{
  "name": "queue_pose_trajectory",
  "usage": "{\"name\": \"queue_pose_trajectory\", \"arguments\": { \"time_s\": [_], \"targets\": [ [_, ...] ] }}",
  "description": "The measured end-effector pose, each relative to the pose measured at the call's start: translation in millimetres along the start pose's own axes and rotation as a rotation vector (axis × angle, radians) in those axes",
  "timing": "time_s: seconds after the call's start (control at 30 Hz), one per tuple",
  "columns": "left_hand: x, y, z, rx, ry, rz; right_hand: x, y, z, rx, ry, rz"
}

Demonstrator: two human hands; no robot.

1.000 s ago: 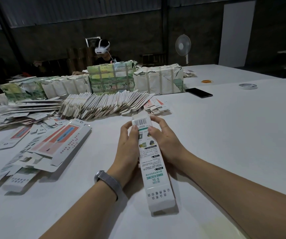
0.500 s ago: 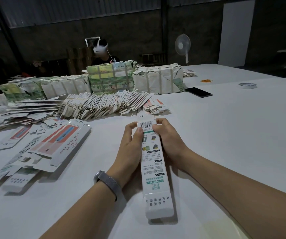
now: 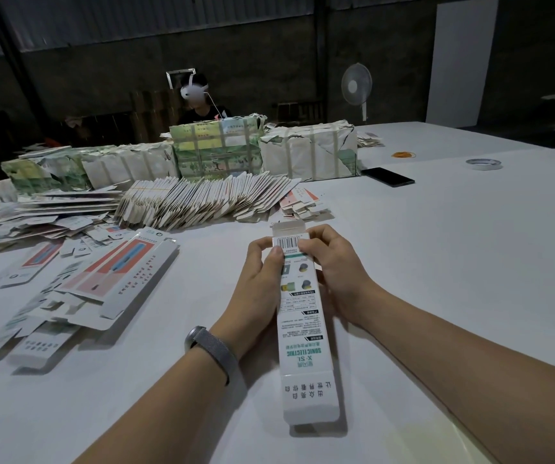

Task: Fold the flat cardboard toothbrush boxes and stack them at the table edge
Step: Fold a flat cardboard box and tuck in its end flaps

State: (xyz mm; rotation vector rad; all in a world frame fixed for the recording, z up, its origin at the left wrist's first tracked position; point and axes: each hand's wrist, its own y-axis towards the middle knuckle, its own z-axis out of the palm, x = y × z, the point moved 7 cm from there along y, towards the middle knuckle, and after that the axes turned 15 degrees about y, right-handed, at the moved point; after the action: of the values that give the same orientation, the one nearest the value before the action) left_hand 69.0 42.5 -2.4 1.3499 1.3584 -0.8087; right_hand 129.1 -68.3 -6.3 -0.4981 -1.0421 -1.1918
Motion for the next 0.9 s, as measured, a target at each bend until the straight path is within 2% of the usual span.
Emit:
{"name": "queue_pose_trajectory", "arguments": {
  "time_s": [0.23, 0.67, 0.9],
  "targets": [
    [3.1, 1.3, -1.4, -0.007, -0.039, -0.045, 5.8, -3.7, -0.1, 0.013, 0.026, -0.050],
    [-1.6, 1.3, -2.5, 0.009, -0.101, -0.004, 6.2, -6.0, 5.4, 0.032, -0.014, -0.025],
    [-5.5, -0.1, 6.3, 0.052, 0.085, 0.051, 6.4, -3.6, 5.1, 0.001, 0.047, -0.022]
  ]
}}
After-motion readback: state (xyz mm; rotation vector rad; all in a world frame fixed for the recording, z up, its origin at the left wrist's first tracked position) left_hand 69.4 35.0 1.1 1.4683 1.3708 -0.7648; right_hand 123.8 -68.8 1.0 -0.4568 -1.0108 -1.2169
